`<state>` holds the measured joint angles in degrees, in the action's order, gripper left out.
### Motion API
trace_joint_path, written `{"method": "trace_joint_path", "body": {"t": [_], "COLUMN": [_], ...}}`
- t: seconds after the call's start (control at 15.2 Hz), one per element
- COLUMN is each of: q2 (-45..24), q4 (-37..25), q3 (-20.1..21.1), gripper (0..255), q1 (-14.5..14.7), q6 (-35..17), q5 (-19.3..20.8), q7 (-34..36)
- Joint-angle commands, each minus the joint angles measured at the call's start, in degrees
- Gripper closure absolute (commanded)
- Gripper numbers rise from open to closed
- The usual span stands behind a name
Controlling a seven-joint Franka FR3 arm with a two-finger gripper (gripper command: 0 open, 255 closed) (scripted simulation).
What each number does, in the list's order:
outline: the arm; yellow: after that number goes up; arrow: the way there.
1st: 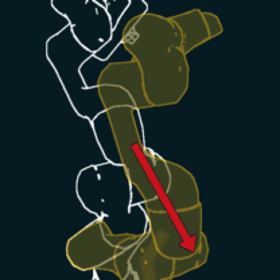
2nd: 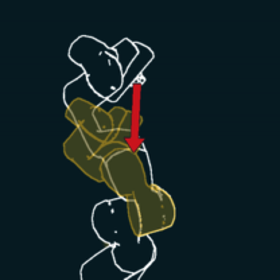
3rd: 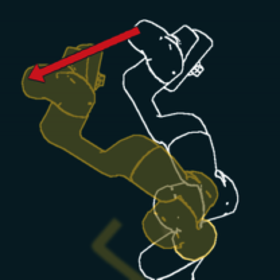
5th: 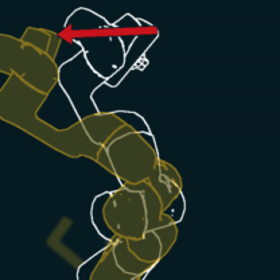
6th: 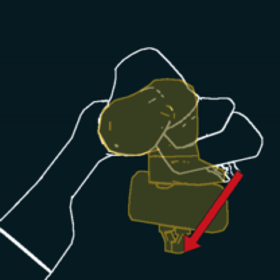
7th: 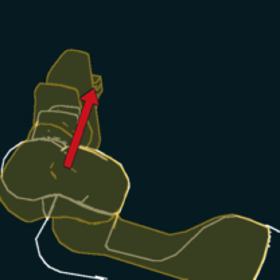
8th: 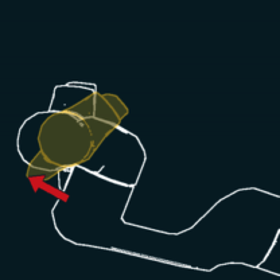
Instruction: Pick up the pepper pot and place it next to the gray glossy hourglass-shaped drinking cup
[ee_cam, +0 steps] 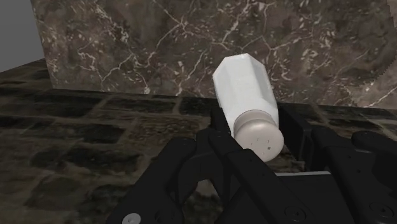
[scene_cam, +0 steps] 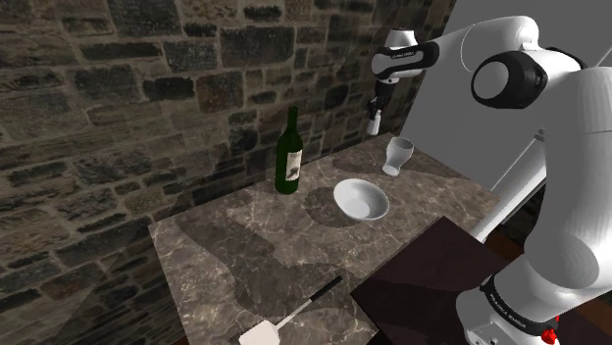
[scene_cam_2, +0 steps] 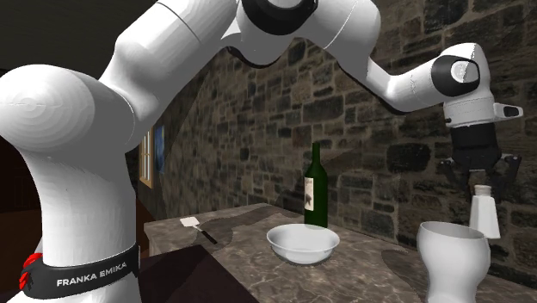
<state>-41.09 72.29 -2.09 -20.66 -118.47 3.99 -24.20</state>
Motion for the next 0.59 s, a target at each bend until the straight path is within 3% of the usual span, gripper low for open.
{"method": "trace_joint_path", "body": {"t": [0.0, 0.53], "q2": [-0.52, -3.07], "q4": [0.58, 2.54], "q3": [0.00, -0.03], "gripper": [255, 255], "q1": [0.02, 0.01], "q6": [-1.13, -5.63], "q5": [0.03, 0.13], "q7": [0.12, 0.48]}}
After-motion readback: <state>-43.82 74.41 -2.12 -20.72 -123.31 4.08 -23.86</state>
